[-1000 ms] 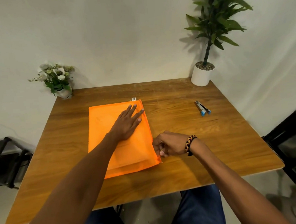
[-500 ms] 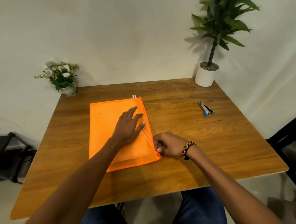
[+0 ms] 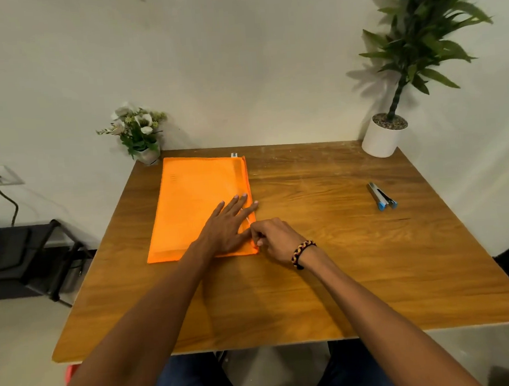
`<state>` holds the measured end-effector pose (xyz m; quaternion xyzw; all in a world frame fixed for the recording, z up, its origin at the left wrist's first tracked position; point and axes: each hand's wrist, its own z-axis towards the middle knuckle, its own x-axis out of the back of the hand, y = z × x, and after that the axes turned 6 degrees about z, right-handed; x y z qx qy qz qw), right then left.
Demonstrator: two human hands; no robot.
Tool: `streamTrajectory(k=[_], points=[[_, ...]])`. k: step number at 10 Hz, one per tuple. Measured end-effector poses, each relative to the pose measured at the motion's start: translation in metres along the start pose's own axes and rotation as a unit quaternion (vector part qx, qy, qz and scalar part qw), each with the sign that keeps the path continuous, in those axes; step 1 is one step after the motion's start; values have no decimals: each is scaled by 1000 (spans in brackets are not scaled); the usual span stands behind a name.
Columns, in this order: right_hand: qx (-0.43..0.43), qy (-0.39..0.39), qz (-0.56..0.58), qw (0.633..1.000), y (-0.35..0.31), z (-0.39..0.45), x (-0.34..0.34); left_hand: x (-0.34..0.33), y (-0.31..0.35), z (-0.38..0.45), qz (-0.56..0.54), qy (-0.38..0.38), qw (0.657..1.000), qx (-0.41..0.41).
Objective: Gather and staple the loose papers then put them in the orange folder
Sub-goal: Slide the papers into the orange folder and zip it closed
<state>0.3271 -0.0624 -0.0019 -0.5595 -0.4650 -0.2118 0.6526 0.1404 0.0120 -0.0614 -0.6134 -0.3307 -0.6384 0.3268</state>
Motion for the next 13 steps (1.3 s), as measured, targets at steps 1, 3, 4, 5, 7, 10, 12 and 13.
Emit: streamTrajectory(k=[1, 3, 4, 5, 7, 10, 12, 13], points=[[-4, -8, 6, 1000, 2, 6, 4, 2, -4, 5, -5, -10, 1000, -12], [52, 11, -105, 993, 0, 8, -14, 5, -7, -5, -104, 87, 988, 75], [38, -16, -156, 987, -1, 17, -28, 9, -19, -20, -90, 91, 985, 118], [9, -30, -165, 986, -1, 32, -36, 12, -35, -37, -56, 65, 984, 157], [-11, -37, -165, 986, -9, 73, -37, 5, -65, -67, -36, 11, 993, 111], [-20, -49, -157, 986, -9, 88, -32, 9, -71, -62, -49, 13, 991, 122], [21, 36, -105, 994, -3, 79, -21, 21, -64, -59, -74, 72, 987, 126], [16, 83, -108, 991, -1, 87, -1, 41, -62, -41, -61, 119, 983, 127]])
